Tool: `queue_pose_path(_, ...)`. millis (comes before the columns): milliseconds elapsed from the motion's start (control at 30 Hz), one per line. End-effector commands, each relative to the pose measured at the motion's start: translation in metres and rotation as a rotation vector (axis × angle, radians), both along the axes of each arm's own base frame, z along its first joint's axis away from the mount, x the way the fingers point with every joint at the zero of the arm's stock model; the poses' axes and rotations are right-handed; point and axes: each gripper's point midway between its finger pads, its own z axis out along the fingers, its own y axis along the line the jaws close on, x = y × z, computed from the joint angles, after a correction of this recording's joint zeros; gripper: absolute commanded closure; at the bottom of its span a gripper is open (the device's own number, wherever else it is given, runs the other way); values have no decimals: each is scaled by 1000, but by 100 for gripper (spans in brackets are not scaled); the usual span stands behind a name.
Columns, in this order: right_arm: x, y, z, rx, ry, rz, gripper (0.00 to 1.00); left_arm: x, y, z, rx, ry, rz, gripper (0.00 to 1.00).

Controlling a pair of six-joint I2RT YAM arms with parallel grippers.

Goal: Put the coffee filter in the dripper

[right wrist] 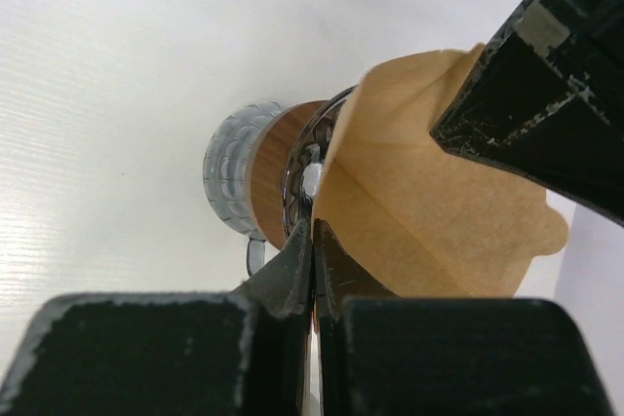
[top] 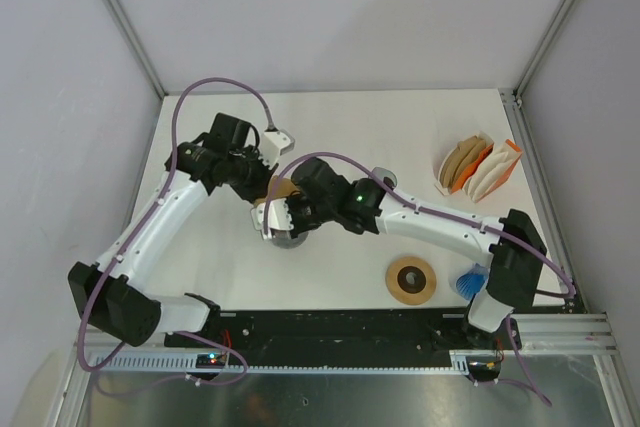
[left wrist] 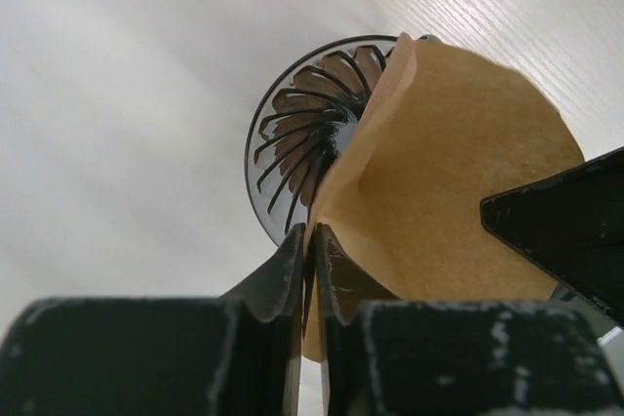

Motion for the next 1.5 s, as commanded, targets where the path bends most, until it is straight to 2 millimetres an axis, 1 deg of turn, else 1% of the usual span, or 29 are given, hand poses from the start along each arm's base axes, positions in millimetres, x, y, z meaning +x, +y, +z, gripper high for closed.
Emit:
queue_pose_path(0,3,9,15,23,-2,1,100,8,-2,0,-16,-37,-15,84)
queue_pose_path(167,5,14,10,6,11,-4,100,12,-3,-1,-18,-42,-10,73)
queue_pose_path(233,7,15,8,-1,14,-13,98,13,-4,0,-20,-48,-8,69)
queue_pose_path(433,11,15,14,17,13,-48,76,15,-4,7,-34,-74,-7,53)
queue_pose_path(633,7,15,29,60,6,-45,57,17,-3,10,-39,-83,0,43)
queue_pose_path(833,-4,15,46,104,17,-17,42,21,-2,20,-68,-101,5,35)
queue_pose_path(967,-10,17,60,150,28,6,36,20,-5,24,-92,-100,-2,31)
queue_pose_path(1167,-16,19,80,217,72,15,33,24,-4,32,-124,-111,12,27)
queue_pose_path(1267,-15,19,94,268,154,-36,34,33,6,43,-149,-137,64,25)
queue_pose_path(1333,-8,16,100,292,221,-95,41,40,14,50,-176,-160,108,24)
queue_pose_path(1367,-2,14,101,302,249,-128,47,43,17,53,-192,-173,124,24)
queue_pose_path(1467,13,11,96,318,335,-230,67,51,26,54,-231,-180,185,23)
